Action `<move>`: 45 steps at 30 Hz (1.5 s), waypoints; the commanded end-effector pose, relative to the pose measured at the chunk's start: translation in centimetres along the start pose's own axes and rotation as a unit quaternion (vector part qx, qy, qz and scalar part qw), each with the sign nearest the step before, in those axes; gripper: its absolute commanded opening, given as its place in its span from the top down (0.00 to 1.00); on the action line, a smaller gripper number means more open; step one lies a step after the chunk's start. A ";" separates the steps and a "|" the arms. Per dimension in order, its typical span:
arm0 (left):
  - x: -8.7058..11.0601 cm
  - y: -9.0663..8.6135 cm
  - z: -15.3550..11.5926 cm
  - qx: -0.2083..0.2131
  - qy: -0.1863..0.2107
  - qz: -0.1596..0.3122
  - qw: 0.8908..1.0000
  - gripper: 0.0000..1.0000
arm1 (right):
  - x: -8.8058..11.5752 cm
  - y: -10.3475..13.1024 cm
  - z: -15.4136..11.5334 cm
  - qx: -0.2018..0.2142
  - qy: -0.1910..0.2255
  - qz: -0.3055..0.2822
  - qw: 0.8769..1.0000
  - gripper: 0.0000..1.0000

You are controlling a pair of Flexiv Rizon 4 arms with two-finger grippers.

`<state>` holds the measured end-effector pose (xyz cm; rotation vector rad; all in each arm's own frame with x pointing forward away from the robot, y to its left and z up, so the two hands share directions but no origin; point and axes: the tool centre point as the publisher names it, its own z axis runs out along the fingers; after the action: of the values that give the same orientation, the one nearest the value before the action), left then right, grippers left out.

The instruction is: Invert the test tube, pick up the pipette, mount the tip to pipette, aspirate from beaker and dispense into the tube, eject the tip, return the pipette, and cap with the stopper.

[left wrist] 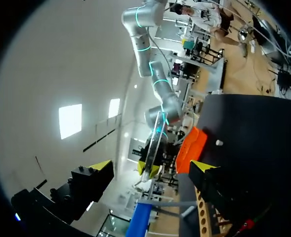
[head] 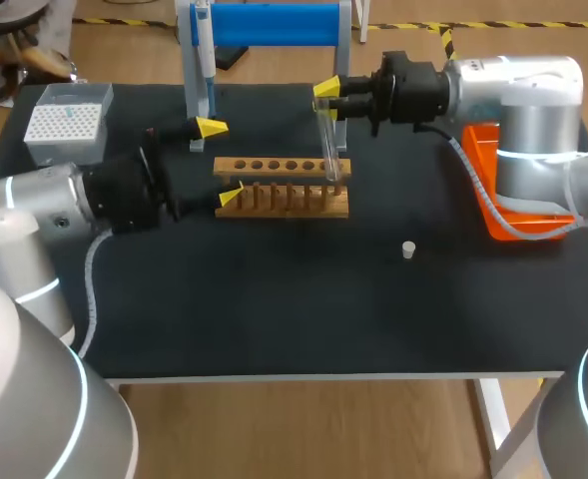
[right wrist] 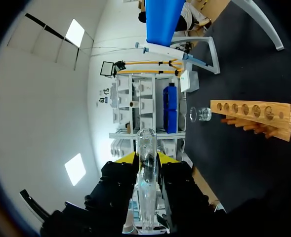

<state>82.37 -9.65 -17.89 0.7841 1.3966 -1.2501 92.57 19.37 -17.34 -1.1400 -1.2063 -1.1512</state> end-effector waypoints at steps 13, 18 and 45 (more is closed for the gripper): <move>-0.3 -3.6 4.8 0.041 0.088 0.154 0.983 0.00 | 0.1 0.0 0.0 0.000 -0.002 0.000 1.000 1.00; 0.2 -4.6 6.8 0.062 0.094 0.145 0.983 0.00 | 0.1 0.0 0.0 0.000 -0.002 0.000 1.000 1.00; 1.1 -6.4 13.9 0.125 0.089 0.151 0.977 0.00 | 0.1 0.0 0.0 0.000 -0.002 0.000 1.000 1.00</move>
<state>79.31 -23.89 -16.12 1.2349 1.2070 -1.1475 92.57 19.37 -17.34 -1.1401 -1.2063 -1.1514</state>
